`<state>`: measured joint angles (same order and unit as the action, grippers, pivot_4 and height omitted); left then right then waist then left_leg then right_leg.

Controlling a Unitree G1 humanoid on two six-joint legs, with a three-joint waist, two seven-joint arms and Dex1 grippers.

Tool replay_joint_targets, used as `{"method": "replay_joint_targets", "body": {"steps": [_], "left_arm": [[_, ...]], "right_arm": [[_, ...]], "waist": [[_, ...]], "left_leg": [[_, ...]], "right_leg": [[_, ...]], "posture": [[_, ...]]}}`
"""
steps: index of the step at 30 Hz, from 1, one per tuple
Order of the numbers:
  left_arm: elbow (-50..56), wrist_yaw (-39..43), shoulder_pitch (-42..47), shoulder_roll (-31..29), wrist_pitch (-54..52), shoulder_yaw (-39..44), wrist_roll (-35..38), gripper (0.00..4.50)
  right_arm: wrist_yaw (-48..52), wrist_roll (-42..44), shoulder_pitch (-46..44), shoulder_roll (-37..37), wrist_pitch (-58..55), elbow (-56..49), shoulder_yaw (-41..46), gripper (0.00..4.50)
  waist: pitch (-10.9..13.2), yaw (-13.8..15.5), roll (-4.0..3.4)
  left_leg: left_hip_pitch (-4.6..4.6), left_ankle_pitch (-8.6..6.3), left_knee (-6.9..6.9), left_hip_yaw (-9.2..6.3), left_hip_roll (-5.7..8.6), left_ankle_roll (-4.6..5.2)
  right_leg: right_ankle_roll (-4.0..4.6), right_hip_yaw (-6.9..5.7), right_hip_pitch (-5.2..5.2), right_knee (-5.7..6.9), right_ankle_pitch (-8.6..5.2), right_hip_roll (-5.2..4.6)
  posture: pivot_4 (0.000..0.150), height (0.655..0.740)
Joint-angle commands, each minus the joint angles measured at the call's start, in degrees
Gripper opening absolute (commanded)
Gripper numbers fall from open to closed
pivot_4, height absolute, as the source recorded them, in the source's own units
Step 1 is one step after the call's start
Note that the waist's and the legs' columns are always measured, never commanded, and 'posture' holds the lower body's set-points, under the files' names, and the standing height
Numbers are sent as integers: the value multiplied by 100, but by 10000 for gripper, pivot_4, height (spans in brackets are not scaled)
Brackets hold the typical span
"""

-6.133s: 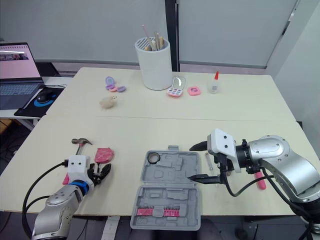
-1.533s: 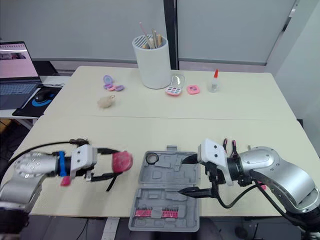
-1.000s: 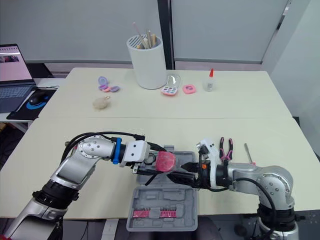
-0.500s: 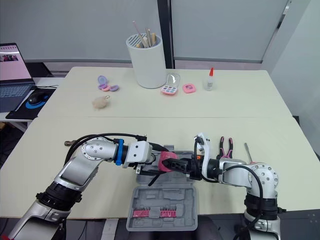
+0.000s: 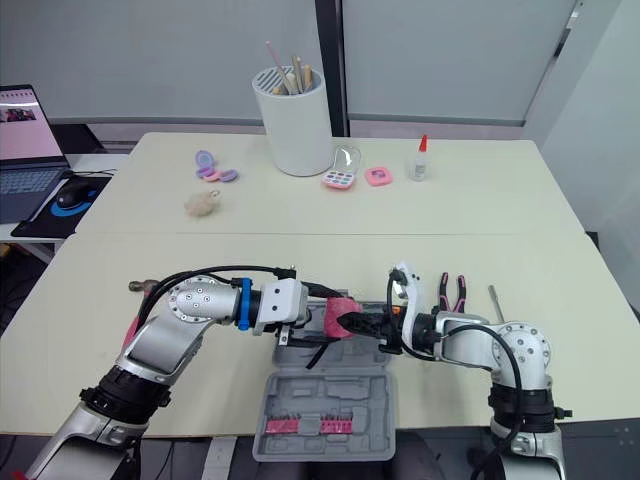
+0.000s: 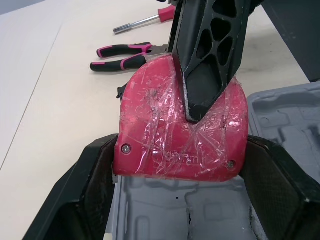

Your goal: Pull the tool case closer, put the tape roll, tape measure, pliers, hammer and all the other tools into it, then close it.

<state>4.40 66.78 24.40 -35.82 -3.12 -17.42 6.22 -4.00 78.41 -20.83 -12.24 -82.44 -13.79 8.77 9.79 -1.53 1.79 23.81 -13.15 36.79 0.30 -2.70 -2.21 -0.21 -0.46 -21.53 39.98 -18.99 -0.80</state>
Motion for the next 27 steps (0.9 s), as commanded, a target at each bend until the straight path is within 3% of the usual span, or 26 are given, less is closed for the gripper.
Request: {"method": "replay_joint_targets", "body": {"steps": [1,5,9,13,18,23,27], "left_arm": [[240,-17,-27,49,85,106,155,32763],[306,-6,-28,97,-213,244,427,32763],[328,194,-67,-87,-170,327,537,44984],[389,398,-150,-298,-291,525,856,45000],[369,695,-448,-434,-98,530,1021,45000],[591,946,-751,-490,-26,429,1129,45000],[644,1110,-899,-480,173,323,1059,45000]], "right_arm": [[11,371,-16,-22,95,-134,-82,8815],[-112,611,19,-132,173,-147,-108,8800],[-277,1066,118,-473,284,-226,-114,7757],[-478,1935,395,-1253,502,-461,-110,7731],[-551,3319,998,-2821,1095,-877,6,7731],[1021,3459,2249,-4823,1041,-1281,955,7731],[1515,3459,3035,-5751,974,-1406,1295,7731]], "waist": [[0,0,0],[0,0,0],[0,0,0],[1,0,-1],[5,3,-4],[11,24,-10],[9,26,-4]], "left_leg": [[1,0,3,0,0,0],[3,0,7,0,1,0],[5,0,7,-2,1,0],[7,0,8,0,2,0],[6,-1,10,1,4,1],[6,-1,10,-1,5,1],[0,-1,15,-1,-2,1]], "right_leg": [[-1,0,0,0,1,0],[-4,0,0,0,3,0],[-4,-1,0,-1,3,0],[-4,0,0,-2,2,-1],[-5,0,5,-6,2,-1],[-8,-3,7,-11,0,1],[-9,-5,14,-11,1,10]], "posture": [[1500,7376],[1500,7376],[1500,7376],[1500,7376],[1500,7376],[1500,7376],[1500,7376]]}}
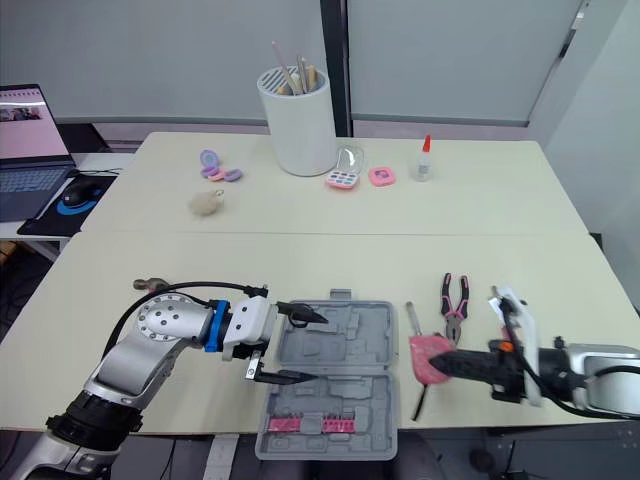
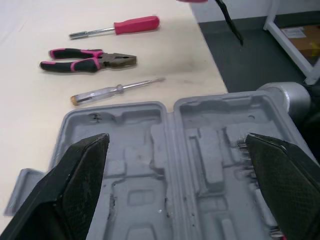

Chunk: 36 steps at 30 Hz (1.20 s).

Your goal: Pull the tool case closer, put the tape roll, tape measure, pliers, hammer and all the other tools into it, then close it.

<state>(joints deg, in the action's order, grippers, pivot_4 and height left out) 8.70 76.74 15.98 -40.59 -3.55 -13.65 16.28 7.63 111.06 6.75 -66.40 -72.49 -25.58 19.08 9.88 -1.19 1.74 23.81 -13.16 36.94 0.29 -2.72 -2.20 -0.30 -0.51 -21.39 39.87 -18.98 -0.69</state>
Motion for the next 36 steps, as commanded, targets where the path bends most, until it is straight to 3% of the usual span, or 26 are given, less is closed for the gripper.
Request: {"method": "replay_joint_targets", "body": {"steps": [1,6,9,15,36], "left_arm": [[205,124,-90,19,260,-83,33,45000],[240,107,-198,106,462,-183,-24,45000],[283,71,-210,185,620,-220,-62,45000],[493,-53,-333,227,765,-233,-90,45000],[549,-10,-542,235,833,-331,-51,45000]], "right_arm": [[266,186,375,-438,9,-199,241,7731],[-39,-586,407,-327,266,-173,-361,7731],[-149,-1341,-55,165,342,-38,-1173,7731],[-226,-2046,-568,845,255,307,-1907,7731],[-822,-2491,-658,2091,-61,968,-1942,7731]], "waist": [[-1,-14,1],[0,-18,1],[-1,-21,4],[4,-14,-5],[2,-15,-5]], "left_leg": [[-3,0,-1,0,0,0],[-2,0,1,-1,0,0],[0,0,2,-1,-1,-1],[4,0,2,-2,-1,-1],[0,0,1,-2,-3,-1]], "right_leg": [[-1,4,1,0,0,4],[-27,8,-1,0,-15,19],[-28,9,-1,-4,-15,19],[-28,10,-3,-6,-13,15],[-4,11,-2,-3,1,16]], "posture": [[1500,7376],[1500,7376],[1500,7376],[1500,7376],[1500,7376]]}}
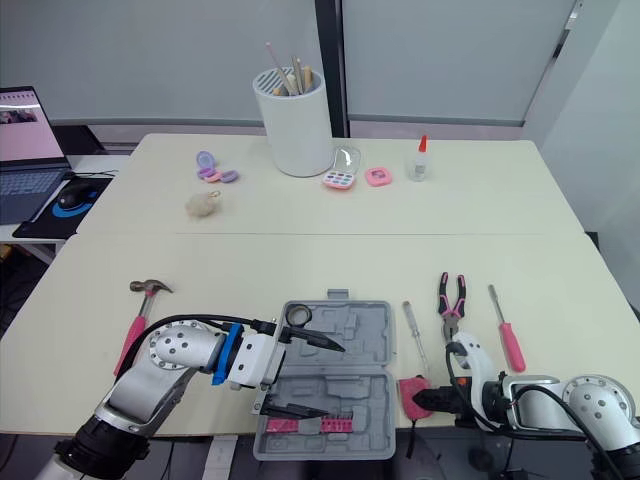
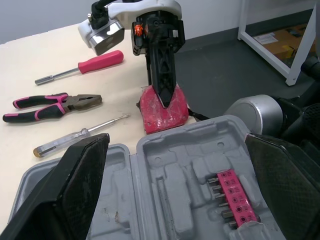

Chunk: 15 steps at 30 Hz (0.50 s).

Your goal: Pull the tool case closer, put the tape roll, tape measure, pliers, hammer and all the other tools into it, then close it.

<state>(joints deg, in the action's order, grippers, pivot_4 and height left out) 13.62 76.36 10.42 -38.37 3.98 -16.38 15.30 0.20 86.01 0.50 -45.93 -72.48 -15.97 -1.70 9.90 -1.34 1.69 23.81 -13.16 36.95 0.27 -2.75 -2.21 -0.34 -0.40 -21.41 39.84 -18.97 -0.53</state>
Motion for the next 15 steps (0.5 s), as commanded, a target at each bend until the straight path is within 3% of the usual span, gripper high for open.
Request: {"method": "replay_joint_targets", "body": {"steps": [1,2,10,13,15], "left_arm": [[35,24,28,27,93,-67,34,45000],[14,18,43,42,102,-75,21,45000],[-84,-1,97,84,147,-90,-21,45000],[-77,-42,121,108,130,-103,-34,45000],[-70,-58,134,110,113,-102,-25,45000]], "right_arm": [[-110,22,-23,68,-65,24,152,7731],[-127,19,-20,88,-73,36,169,14997],[282,243,339,-581,-294,-243,858,34294],[1350,-327,551,-1202,-85,-892,1280,44516],[2249,-1221,756,-1647,517,-1400,1249,44835]], "waist": [[0,0,0],[0,0,0],[0,7,-2],[0,16,-7],[0,7,-7]], "left_leg": [[0,0,0,0,0,0],[0,0,0,0,0,0],[2,0,0,1,0,0],[2,0,0,1,2,0],[-2,0,0,1,3,0]], "right_leg": [[0,0,0,0,0,0],[0,0,0,0,0,0],[0,1,0,0,0,-4],[0,0,0,0,0,-6],[-6,0,2,-2,-3,-1]], "posture": [[1500,7376],[1500,7376],[1500,7376],[1500,7376],[1500,7376]]}}
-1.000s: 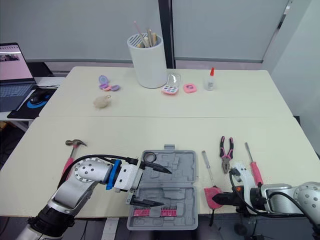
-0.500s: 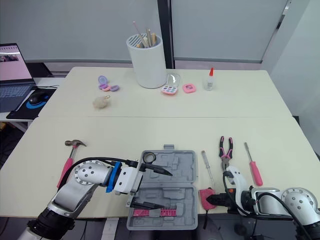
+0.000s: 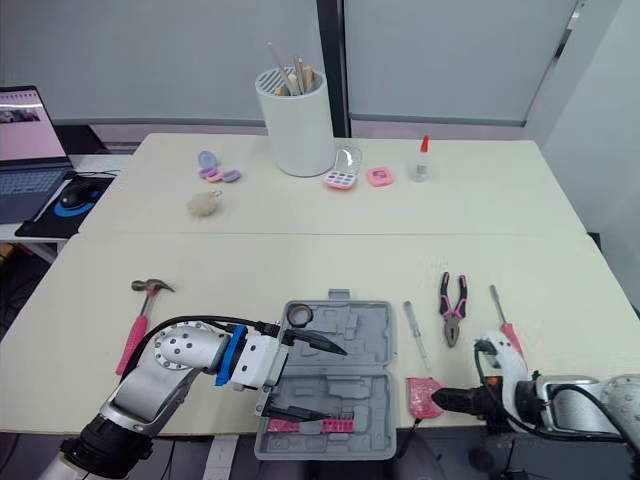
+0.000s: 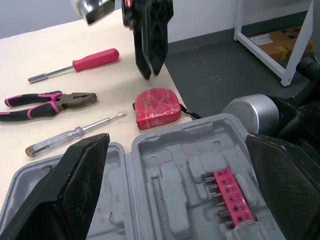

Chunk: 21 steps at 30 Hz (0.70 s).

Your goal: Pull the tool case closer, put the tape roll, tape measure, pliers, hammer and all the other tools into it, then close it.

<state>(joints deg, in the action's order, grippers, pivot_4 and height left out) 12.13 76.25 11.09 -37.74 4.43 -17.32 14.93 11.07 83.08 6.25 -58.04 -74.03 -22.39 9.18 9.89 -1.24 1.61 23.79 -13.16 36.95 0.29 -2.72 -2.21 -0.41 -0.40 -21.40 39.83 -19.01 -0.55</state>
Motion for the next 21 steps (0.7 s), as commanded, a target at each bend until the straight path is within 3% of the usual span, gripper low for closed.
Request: {"method": "replay_joint_targets", "body": {"steps": [1,4,5,9,13,21], "left_arm": [[80,-51,69,43,64,-7,20,45000],[85,-61,78,29,57,-10,39,45000],[94,-68,84,30,47,-15,39,45000],[127,-65,123,38,26,-41,39,45000],[169,-73,133,23,12,-57,19,45000],[316,-99,67,-77,-52,-48,-13,45000]], "right_arm": [[1695,-1692,337,-681,1324,-1041,17,44835],[2832,-3627,695,-1077,3207,-1394,-462,44835],[3367,-4410,815,-1073,4336,-1316,-705,44835],[4486,-6776,622,-1000,7339,-373,-1824,44835],[4850,-7443,-29,-474,7961,398,-2400,44835],[5227,-7840,-730,281,7694,1133,-2781,44835]], "waist": [[0,-2,-1],[-1,3,-2],[-1,2,-2],[0,-6,-1],[2,-23,-1],[3,-5,-7]], "left_leg": [[1,0,1,-3,0,0],[0,0,0,-10,2,0],[0,0,0,-10,2,0],[-2,0,1,-8,4,-1],[-6,1,7,-3,4,-2],[-13,1,6,-5,2,-3]], "right_leg": [[-18,-3,-1,-1,-11,6],[-22,-9,0,-5,-13,14],[-22,-9,0,-8,-13,17],[-23,-8,1,-9,-13,18],[-22,-2,5,-5,-12,17],[9,-2,8,7,5,14]], "posture": [[1500,7376],[1500,7376],[1500,7376],[1500,7376],[1500,7376],[1500,7376]]}}
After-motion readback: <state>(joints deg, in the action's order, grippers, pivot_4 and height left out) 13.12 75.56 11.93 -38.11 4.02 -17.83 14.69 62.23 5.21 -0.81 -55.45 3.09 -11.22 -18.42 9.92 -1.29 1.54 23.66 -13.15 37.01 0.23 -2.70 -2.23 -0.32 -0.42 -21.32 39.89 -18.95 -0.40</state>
